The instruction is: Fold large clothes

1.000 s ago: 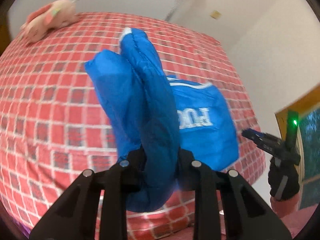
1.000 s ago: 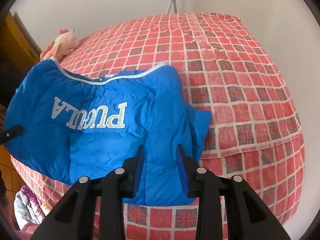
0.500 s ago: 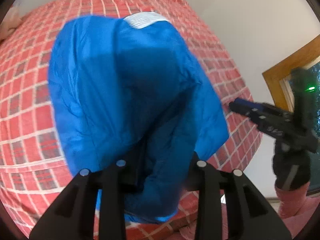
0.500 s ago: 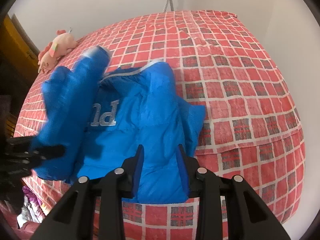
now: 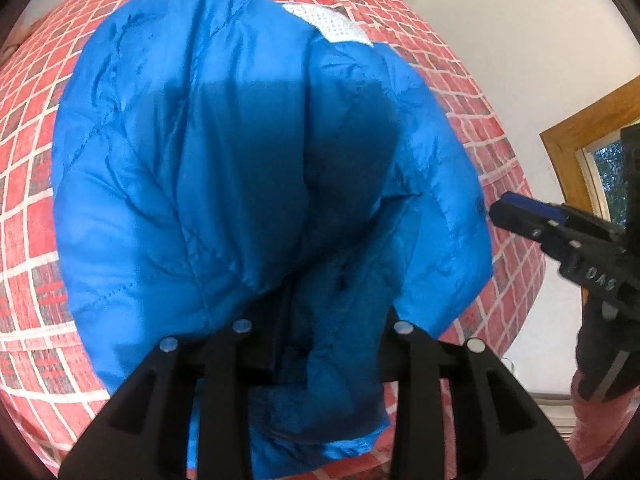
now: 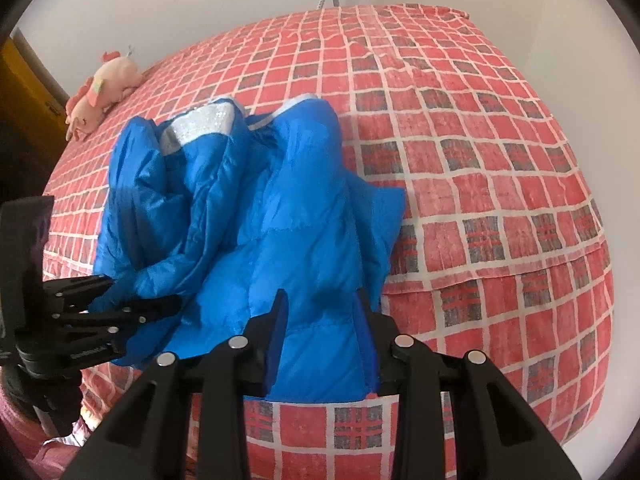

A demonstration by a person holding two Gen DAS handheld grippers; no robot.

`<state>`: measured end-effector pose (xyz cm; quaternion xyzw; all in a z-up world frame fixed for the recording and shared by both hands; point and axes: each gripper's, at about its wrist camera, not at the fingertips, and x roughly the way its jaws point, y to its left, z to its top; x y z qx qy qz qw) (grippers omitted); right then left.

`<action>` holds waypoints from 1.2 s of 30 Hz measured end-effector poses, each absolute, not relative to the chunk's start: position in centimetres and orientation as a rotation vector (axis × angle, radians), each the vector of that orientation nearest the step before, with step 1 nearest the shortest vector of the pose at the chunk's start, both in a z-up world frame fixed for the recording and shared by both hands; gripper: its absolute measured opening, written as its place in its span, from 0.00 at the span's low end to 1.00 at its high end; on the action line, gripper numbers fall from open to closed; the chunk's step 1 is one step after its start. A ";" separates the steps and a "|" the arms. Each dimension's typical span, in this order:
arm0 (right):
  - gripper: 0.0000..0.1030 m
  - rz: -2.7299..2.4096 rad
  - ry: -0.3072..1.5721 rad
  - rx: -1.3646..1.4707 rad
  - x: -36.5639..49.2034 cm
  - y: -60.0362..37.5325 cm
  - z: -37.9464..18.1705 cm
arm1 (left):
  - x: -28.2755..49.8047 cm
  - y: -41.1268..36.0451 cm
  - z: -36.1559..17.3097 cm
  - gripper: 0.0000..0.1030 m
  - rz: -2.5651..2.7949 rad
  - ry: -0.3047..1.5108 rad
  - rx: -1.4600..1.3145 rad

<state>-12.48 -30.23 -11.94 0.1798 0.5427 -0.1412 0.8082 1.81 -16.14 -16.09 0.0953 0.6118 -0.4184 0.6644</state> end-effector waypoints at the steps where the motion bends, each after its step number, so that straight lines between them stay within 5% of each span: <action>1: 0.32 -0.301 1.159 0.383 -12.5 -30.2 -11.9 | 1.8 -16.1 -15.7 0.34 -0.945 1.386 0.203; 7: 0.41 -0.294 1.141 0.363 -12.1 -30.2 -10.9 | 1.7 -14.3 -10.6 0.61 -1.100 1.393 0.011; 10: 0.47 -0.272 1.124 0.368 -11.6 -30.3 -10.0 | 2.1 -12.4 -7.9 0.62 -1.200 1.389 -0.120; 17: 0.83 -0.148 1.077 0.361 -8.7 -29.0 -6.4 | 5.5 -7.7 -5.7 0.61 -0.816 1.218 0.013; 34: 0.87 -0.026 1.275 0.455 0.9 -24.3 -12.1 | 9.2 -5.1 -10.5 0.54 -0.458 1.219 0.122; 36: 0.70 -0.037 1.274 0.408 1.7 -23.7 -12.3 | 9.5 -4.5 -10.8 0.54 -0.444 1.227 0.109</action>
